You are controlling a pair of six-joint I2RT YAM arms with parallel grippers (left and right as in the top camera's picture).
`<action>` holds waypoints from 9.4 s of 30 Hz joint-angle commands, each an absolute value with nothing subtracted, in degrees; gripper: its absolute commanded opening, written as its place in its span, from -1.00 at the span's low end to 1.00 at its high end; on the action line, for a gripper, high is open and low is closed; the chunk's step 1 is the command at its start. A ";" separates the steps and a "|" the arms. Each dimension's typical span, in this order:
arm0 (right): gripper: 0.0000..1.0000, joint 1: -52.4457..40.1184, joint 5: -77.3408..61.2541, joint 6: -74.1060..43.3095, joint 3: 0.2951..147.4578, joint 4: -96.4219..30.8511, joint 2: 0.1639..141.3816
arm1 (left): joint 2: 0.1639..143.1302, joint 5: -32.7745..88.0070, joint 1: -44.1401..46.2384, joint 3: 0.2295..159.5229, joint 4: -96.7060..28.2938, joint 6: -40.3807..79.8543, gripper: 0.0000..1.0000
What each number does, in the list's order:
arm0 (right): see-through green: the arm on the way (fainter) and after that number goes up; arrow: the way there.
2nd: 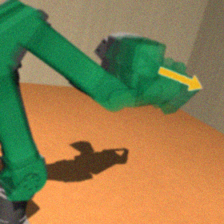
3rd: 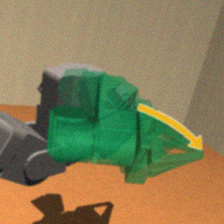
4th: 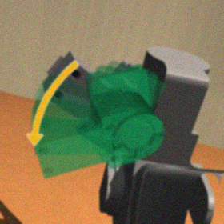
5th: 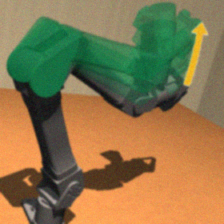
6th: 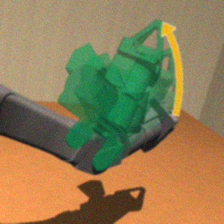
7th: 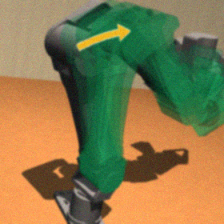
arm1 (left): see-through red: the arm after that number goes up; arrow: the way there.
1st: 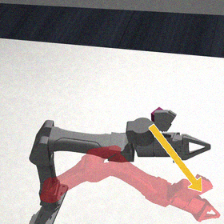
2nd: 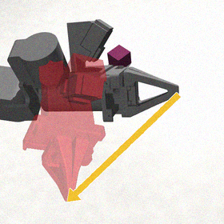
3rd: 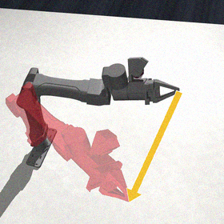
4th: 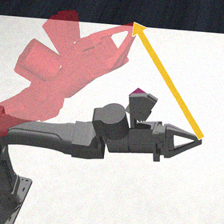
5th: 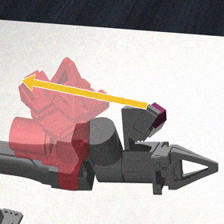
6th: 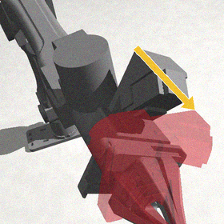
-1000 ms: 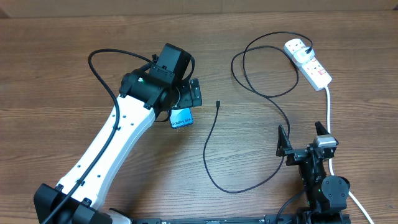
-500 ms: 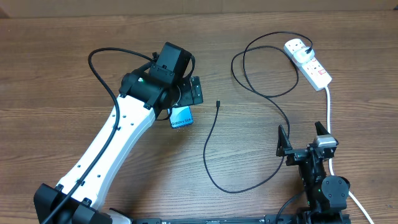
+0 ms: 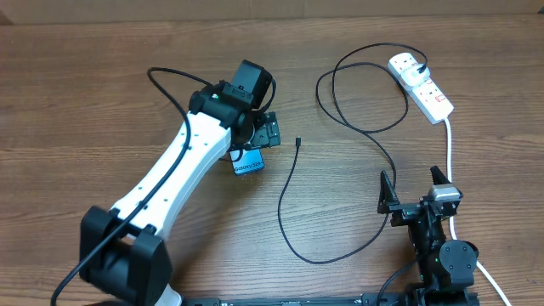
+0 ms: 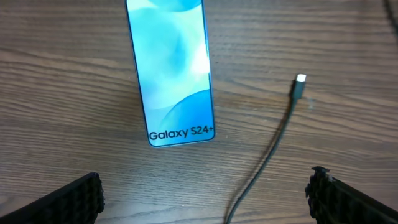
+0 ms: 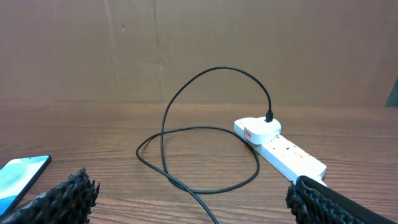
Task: Plug charger to phone and switch on socket
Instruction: 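Position the left gripper above the phone's bottom edge, then lower the left gripper toward the phone's lower end, then lower the open left gripper over the phone's top end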
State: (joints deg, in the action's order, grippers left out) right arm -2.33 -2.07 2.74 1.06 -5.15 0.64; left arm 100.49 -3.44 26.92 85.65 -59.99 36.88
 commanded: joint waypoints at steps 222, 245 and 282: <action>1.00 -2.28 -1.54 2.37 0.49 -4.82 0.23 | 117.75 -7.42 22.72 86.63 -50.00 37.28 1.00; 1.00 -2.28 -1.54 2.37 0.49 -4.82 0.23 | 122.80 -0.03 18.02 86.63 -49.19 33.19 1.00; 1.00 -2.28 -1.54 2.37 0.49 -4.82 0.23 | 123.11 -8.56 22.70 86.63 -50.13 33.41 1.00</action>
